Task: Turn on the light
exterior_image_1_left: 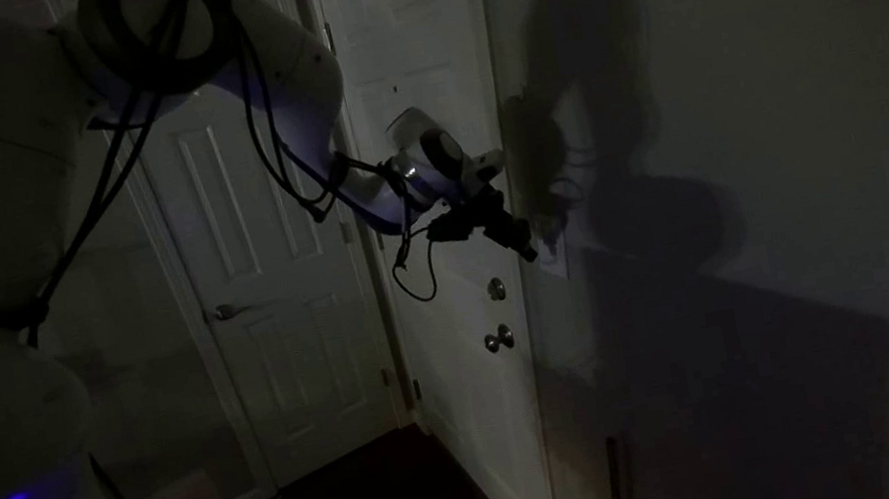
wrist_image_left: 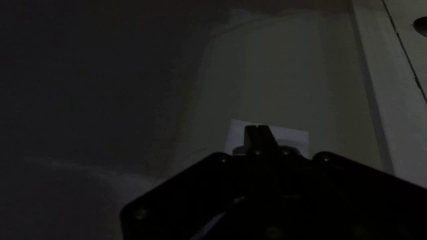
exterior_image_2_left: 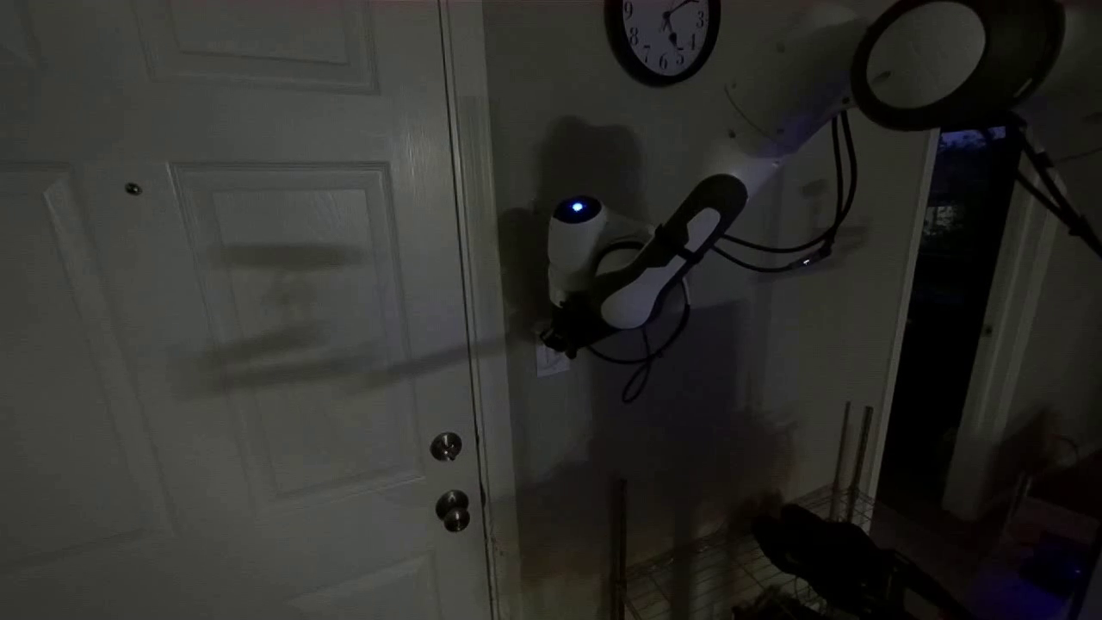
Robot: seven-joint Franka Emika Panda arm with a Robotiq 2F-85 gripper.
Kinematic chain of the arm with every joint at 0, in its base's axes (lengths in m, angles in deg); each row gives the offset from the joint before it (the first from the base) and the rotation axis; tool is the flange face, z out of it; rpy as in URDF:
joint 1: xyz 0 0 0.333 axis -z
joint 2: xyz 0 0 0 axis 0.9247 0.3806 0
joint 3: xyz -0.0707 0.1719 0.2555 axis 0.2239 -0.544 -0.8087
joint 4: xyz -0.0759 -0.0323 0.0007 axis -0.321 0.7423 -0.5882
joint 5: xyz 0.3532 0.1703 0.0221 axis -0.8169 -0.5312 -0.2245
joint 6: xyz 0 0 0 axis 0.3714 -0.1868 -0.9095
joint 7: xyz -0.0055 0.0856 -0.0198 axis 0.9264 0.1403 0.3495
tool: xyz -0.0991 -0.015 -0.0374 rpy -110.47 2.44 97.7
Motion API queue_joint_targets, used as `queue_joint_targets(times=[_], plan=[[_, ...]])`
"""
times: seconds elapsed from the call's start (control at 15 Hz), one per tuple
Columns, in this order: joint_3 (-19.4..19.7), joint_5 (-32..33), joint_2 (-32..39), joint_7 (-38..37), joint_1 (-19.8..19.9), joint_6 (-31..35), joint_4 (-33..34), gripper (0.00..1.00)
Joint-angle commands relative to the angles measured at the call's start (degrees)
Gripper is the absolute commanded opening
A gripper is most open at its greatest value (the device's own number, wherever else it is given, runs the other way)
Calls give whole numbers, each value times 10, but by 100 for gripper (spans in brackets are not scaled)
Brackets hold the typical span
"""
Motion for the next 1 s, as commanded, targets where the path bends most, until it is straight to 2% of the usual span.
queue_joint_targets(times=[0.0, 0.33, 0.93], plan=[[18, 62, 10, -73, -12, 19, 11, 2], [-1, 113, 26, -120, 3, 13, 41, 2], [0, 134, 69, -128, 11, -18, 112, 2]])
